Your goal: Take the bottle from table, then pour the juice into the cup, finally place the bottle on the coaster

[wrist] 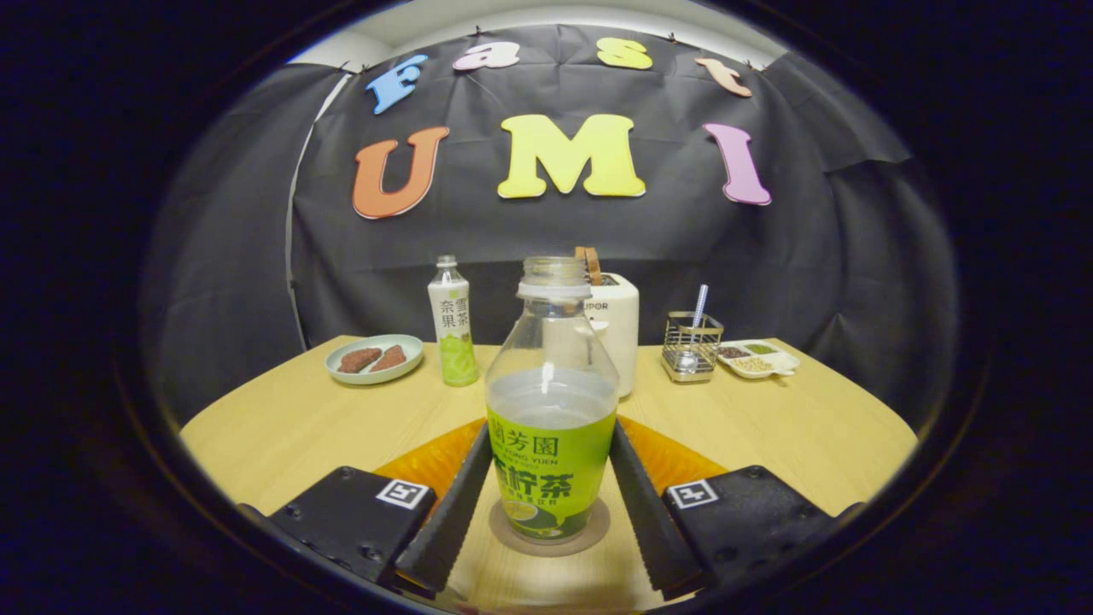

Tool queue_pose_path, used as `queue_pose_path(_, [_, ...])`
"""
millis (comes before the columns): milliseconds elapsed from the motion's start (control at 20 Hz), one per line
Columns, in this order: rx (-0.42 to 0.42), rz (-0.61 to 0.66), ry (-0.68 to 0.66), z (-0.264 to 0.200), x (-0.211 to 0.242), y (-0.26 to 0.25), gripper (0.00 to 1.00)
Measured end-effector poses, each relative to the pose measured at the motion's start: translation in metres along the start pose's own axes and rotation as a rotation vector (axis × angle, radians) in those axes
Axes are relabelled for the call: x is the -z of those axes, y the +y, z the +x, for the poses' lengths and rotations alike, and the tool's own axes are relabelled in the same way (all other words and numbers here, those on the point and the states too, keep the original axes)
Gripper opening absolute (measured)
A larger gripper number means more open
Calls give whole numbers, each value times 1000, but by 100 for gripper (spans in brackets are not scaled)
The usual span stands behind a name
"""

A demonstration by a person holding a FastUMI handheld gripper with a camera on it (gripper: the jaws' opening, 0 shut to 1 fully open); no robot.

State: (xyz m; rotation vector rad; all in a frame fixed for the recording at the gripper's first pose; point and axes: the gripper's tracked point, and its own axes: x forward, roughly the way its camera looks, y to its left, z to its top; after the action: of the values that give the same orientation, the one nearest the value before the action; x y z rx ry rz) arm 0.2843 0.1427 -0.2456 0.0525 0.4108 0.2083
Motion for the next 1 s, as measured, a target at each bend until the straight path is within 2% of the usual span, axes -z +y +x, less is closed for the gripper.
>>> queue_pose_path(50, [-1,-4,-3,-3,-1,1,99])
queue_pose_path(300, [-10,-35,-31,-21,-13,3,100])
queue_pose_path(550, [-40,-34,-84,-64,-35,9,100])
queue_pose_path(750, [32,-36,-137,-121,-53,-2,100])
queue_pose_path(1000, [126,-19,-167,-221,-75,-16,100])
